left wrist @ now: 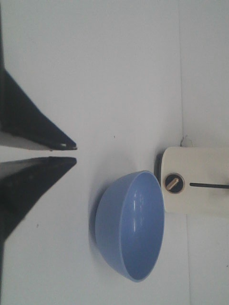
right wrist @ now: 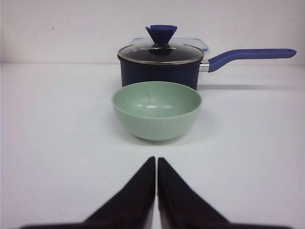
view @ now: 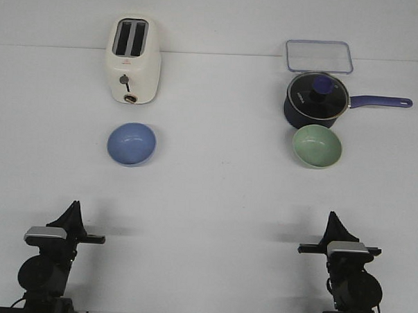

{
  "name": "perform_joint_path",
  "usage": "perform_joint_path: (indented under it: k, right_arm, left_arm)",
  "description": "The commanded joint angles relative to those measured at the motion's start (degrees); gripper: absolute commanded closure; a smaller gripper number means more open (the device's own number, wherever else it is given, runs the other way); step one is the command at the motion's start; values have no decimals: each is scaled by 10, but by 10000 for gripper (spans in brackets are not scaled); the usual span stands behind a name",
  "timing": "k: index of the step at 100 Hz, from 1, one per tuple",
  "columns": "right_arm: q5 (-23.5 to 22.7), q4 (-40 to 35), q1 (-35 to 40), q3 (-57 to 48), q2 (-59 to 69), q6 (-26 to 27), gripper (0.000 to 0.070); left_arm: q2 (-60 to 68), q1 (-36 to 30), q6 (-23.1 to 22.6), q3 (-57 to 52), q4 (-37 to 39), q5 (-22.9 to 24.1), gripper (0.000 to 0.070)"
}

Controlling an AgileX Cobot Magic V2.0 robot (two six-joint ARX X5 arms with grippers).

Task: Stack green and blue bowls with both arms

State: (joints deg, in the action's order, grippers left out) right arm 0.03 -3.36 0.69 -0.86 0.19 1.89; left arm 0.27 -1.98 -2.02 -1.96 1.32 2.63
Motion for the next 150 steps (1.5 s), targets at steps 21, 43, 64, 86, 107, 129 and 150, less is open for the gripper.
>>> perform_joint_path:
  k: [21,43,64,86,107,129,150]
  right_arm:
    - [0,8,0,1,-1,-2,690]
    - [0,8,0,1,-1,-2,689]
    - [0,8,0,1,-1,-2,690]
    - [-2,9,0,1,-1,-1,690]
    - [-5,33,1,1,-1,120,690]
    - [-1,36,1,-19,-1,221,698]
    - [57,-122,1,-230,95,207,699]
  left_arm:
    - [-1,1,1,12,9,-3,685]
    - [-1,1,1,12,9,-3,685]
    - [-1,1,1,12,9,-3,685]
    - [-1,1,1,12,9,-3,685]
    - [-1,1,1,12,9,-3,685]
    - [-1,1,1,12,9,-3,685]
    - [-1,1,1,12,9,-3,685]
